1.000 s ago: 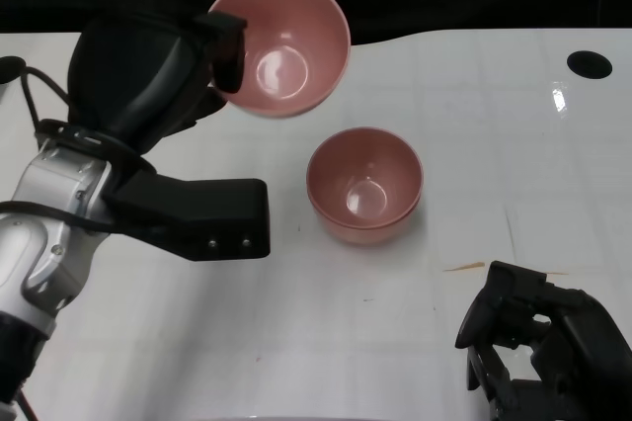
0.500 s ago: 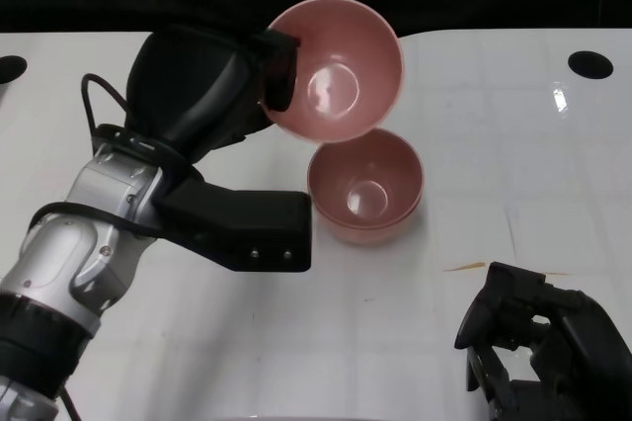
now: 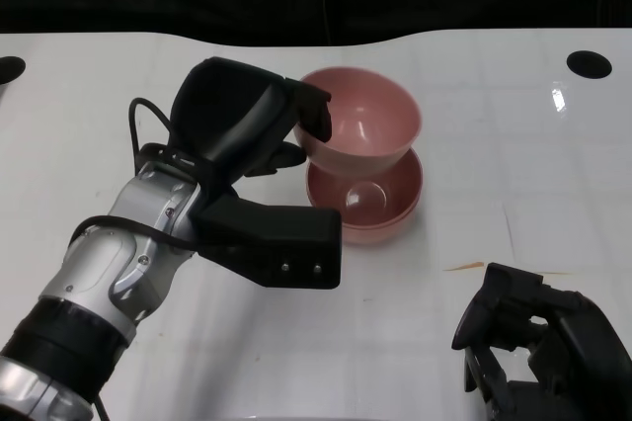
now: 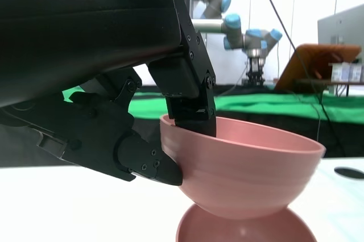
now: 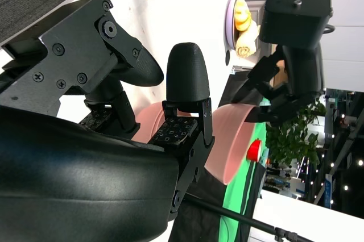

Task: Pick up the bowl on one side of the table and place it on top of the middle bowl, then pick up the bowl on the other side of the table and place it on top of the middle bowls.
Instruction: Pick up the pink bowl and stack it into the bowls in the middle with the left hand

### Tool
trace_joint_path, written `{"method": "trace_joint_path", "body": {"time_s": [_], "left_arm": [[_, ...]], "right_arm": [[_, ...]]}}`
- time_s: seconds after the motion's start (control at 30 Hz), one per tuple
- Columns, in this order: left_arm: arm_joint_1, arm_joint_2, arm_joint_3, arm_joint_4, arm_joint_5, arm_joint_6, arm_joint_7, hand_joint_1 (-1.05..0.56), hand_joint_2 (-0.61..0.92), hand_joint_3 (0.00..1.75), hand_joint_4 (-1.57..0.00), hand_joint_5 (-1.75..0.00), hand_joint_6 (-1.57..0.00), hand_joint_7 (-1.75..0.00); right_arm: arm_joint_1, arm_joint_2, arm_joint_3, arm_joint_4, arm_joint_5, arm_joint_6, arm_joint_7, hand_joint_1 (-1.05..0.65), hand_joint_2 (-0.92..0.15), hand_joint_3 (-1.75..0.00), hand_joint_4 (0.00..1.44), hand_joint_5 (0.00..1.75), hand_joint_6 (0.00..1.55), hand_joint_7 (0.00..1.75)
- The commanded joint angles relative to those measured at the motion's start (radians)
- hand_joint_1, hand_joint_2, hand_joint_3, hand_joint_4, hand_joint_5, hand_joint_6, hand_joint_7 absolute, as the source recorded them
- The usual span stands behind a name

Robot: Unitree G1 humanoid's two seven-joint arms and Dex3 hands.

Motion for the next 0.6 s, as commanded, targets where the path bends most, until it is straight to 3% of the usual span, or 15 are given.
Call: {"method": "trace_joint_path", "body": {"time_s": [0.03, 0.17, 0.4, 0.47, 0.5, 0.53, 0.6], "left_arm": [[-0.017, -0.008, -0.002, 0.046, -0.023, -0.027, 0.02, -0.18, 0.86, 0.04, -0.92, -1.75, -0.77, -1.5], [-0.016, -0.029, 0.001, 0.097, -0.052, -0.058, 0.028, -0.18, 0.9, 0.08, -0.91, -1.75, -0.7, -1.72], [-0.026, -0.057, -0.006, 0.191, -0.064, -0.1, 0.053, -0.2, 0.91, 0.12, -0.9, -1.75, -0.69, -1.75], [-0.029, -0.066, -0.007, 0.216, -0.067, -0.11, 0.061, -0.22, 0.9, 0.21, -0.92, -1.75, -0.7, -1.75], [-0.031, -0.071, -0.008, 0.228, -0.068, -0.114, 0.067, -0.23, 0.84, 0.35, -0.92, -1.75, -0.71, -1.75], [-0.033, -0.074, -0.011, 0.239, -0.068, -0.117, 0.073, -0.23, 0.72, 0.59, -0.93, -1.75, -0.71, -1.75], [-0.038, -0.083, -0.019, 0.262, -0.066, -0.114, 0.082, -0.23, 0.63, 0.73, -0.93, -1.75, -0.7, -1.75]], "right_arm": [[0.015, -0.001, -0.005, -0.027, -0.009, 0.002, -0.01, -0.12, -0.46, -1.3, 0.81, 1.68, 0.77, 1.38], [0.019, -0.002, -0.003, -0.037, -0.013, 0.009, -0.013, -0.11, -0.46, -1.29, 0.8, 1.67, 0.77, 1.37], [0.018, -0.001, -0.005, -0.034, -0.01, 0.007, -0.009, -0.11, -0.49, -1.26, 0.8, 1.67, 0.76, 1.37], [0.018, -0.001, -0.004, -0.037, -0.012, 0.014, -0.011, -0.12, -0.49, -1.26, 0.8, 1.67, 0.76, 1.37], [0.018, -0.001, -0.004, -0.037, -0.012, 0.014, -0.011, -0.12, -0.49, -1.25, 0.8, 1.67, 0.76, 1.37], [0.017, -0.001, -0.004, -0.035, -0.013, 0.011, -0.01, -0.12, -0.49, -1.25, 0.8, 1.67, 0.76, 1.37], [0.016, -0.002, -0.005, -0.031, -0.013, 0.005, -0.008, -0.11, -0.49, -1.25, 0.8, 1.67, 0.76, 1.37]]}}
